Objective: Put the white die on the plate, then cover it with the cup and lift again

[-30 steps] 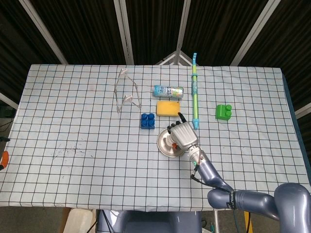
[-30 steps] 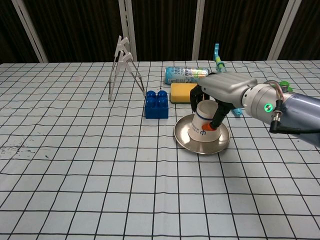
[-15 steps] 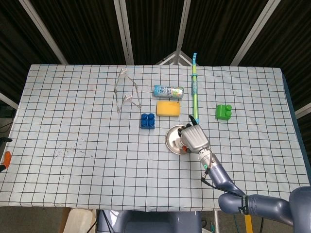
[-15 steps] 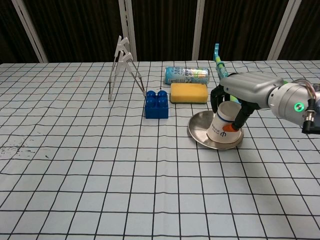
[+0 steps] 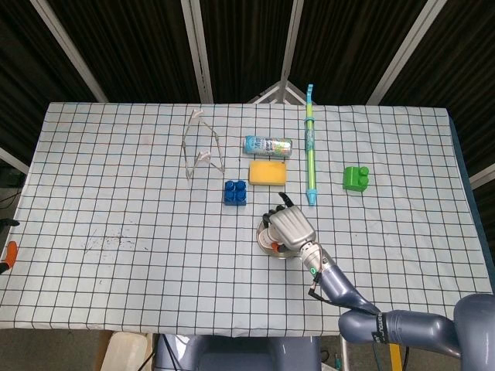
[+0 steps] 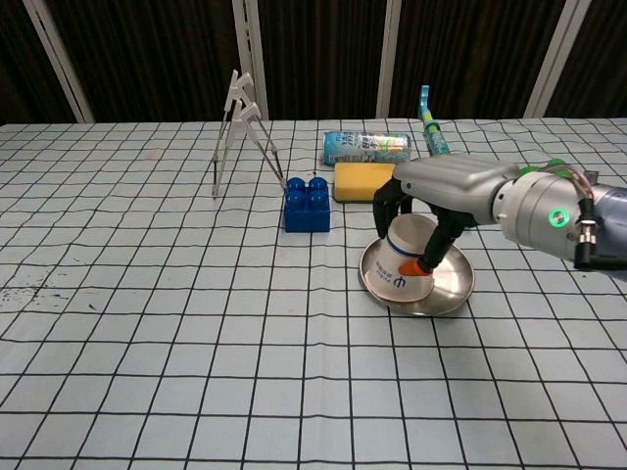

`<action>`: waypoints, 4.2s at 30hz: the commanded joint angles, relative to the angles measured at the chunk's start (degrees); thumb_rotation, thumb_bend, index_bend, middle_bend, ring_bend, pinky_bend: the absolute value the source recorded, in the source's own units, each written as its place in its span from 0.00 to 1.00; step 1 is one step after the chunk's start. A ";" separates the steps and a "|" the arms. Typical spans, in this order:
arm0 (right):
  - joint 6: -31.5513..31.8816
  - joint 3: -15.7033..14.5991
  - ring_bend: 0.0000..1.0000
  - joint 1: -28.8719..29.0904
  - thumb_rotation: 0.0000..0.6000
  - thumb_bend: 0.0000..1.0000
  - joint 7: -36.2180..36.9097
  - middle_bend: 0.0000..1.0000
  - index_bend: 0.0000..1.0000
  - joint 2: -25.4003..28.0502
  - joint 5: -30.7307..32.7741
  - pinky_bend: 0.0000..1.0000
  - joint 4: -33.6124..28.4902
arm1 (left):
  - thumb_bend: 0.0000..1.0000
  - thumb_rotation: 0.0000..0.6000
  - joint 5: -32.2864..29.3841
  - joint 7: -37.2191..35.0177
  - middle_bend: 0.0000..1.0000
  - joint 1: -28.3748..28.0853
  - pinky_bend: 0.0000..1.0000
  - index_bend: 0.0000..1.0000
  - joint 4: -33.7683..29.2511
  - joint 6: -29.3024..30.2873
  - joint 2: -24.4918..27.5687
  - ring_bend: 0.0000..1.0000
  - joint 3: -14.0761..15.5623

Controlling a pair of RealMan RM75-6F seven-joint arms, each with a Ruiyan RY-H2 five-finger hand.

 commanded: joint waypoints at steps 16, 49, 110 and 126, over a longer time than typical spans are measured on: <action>-1.76 1.38 0.35 1.11 1.00 0.33 3.35 0.57 0.53 -2.17 0.30 0.00 8.60 | 0.70 1.00 -0.09 0.29 0.00 -0.35 0.12 0.33 0.35 -0.61 -0.24 0.00 0.04; -1.04 1.66 0.35 0.04 1.00 0.32 7.46 0.57 0.54 -3.01 -4.92 0.00 2.68 | 0.70 1.00 0.13 0.50 0.00 -0.41 0.12 0.33 0.03 -0.71 -0.12 0.00 0.28; -6.62 -0.01 0.16 -2.68 1.00 0.08 3.71 0.24 0.16 4.11 4.55 0.00 20.51 | 0.70 1.00 -1.41 3.03 0.00 -0.92 0.12 0.33 0.14 -1.34 -1.02 0.00 0.05; 2.17 -0.96 0.10 -5.43 1.00 0.03 -7.66 0.10 0.00 19.36 12.44 0.00 -6.31 | 0.69 1.00 -0.78 1.49 0.00 -0.52 0.12 0.33 -0.11 -0.77 -0.43 0.00 0.15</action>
